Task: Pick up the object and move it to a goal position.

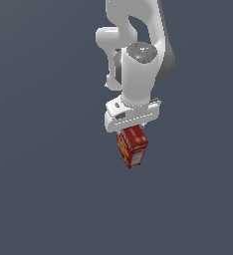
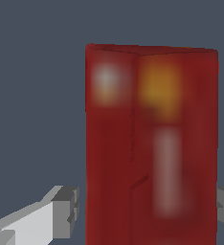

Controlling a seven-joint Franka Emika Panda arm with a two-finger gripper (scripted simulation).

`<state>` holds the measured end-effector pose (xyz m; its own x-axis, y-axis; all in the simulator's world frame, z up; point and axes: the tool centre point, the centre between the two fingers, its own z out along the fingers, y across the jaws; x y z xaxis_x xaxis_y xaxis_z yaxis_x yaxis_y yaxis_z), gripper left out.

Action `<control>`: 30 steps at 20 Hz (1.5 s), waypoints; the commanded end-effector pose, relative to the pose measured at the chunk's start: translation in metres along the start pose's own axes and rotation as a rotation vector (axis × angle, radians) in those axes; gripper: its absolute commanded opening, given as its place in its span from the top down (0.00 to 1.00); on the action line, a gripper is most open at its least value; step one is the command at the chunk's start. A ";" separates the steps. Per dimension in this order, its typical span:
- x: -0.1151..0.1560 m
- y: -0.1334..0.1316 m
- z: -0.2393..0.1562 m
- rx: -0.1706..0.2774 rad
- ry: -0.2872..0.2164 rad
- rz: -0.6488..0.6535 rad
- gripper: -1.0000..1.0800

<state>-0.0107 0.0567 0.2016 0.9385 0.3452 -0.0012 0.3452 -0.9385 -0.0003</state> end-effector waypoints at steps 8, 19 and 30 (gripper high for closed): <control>0.001 0.001 0.010 0.000 0.001 -0.001 1.00; 0.002 0.001 0.004 -0.001 0.002 -0.001 1.00; 0.011 0.006 -0.053 0.000 0.002 -0.001 1.00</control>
<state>-0.0003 0.0549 0.2424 0.9381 0.3463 -0.0015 0.3463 -0.9381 -0.0007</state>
